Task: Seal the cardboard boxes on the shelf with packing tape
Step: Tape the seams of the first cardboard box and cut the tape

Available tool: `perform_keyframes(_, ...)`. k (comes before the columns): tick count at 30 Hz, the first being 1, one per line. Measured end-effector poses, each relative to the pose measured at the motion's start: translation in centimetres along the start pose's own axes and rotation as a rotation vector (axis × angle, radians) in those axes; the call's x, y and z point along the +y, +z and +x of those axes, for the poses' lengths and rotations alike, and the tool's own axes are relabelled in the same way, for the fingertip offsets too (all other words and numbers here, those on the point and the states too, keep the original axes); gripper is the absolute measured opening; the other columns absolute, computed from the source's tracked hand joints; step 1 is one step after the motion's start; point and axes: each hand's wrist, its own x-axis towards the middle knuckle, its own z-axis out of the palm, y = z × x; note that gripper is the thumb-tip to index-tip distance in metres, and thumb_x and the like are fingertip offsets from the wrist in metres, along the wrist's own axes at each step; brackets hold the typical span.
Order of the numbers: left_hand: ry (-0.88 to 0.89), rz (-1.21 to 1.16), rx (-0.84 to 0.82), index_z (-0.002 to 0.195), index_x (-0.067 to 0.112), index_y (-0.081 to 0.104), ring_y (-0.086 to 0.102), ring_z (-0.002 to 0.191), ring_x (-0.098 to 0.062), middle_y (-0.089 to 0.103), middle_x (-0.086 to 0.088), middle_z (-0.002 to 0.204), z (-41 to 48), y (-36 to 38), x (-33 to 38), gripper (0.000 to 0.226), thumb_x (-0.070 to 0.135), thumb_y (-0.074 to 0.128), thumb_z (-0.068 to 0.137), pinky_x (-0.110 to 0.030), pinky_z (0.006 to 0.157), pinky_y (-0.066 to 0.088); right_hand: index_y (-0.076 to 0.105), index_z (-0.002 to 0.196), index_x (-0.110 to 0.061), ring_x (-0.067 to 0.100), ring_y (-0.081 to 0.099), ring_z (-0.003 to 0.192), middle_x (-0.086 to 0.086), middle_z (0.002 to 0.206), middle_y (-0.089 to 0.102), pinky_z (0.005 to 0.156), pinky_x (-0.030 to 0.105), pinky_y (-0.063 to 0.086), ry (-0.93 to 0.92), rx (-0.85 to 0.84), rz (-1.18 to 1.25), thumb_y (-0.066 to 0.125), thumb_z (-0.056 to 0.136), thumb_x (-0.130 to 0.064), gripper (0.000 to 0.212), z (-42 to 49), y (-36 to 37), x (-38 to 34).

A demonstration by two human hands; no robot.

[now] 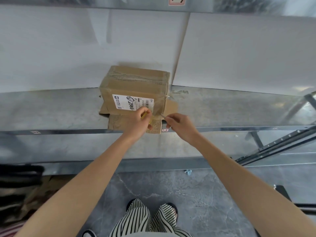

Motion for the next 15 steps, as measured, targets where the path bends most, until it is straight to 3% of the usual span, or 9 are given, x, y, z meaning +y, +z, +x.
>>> perform_keyframes(6, -0.012, -0.002, -0.021, 0.094, 0.014, 0.056, 0.067, 0.057, -0.010, 0.064, -0.005, 0.091, 0.0, -0.1, 0.1, 0.015, 0.027, 0.049, 0.098, -0.048, 0.069, 0.054, 0.065, 0.086, -0.012, -0.007, 0.046, 0.044, -0.004, 0.068, 0.062, 0.047, 0.008, 0.033, -0.032, -0.024, -0.038, 0.052, 0.095, -0.017, 0.017, 0.4, 0.5, -0.8)
perform_keyframes(13, -0.041, -0.016, -0.006, 0.096, 0.014, 0.057, 0.069, 0.059, -0.017, 0.062, 0.002, 0.092, 0.1, 0.0, 0.4, 0.012, 0.023, 0.050, 0.097, -0.047, 0.068, 0.054, 0.064, 0.073, -0.009, 0.010, 0.042, 0.051, -0.004, 0.059, 0.057, 0.052, 0.023, 0.033, -0.068, -0.024, -0.047, 0.051, 0.094, -0.013, 0.026, 0.6, 0.8, -1.4)
perform_keyframes(15, -0.043, 0.001, 0.001, 0.095, 0.014, 0.057, 0.068, 0.056, -0.014, 0.063, 0.000, 0.093, 0.1, 0.0, 0.4, 0.012, 0.023, 0.049, 0.097, -0.038, 0.063, 0.053, 0.063, 0.067, -0.011, 0.009, 0.043, 0.051, -0.004, 0.059, 0.058, 0.053, 0.026, 0.034, -0.072, -0.014, -0.049, 0.052, 0.094, -0.013, 0.029, 0.6, 0.8, -1.3)
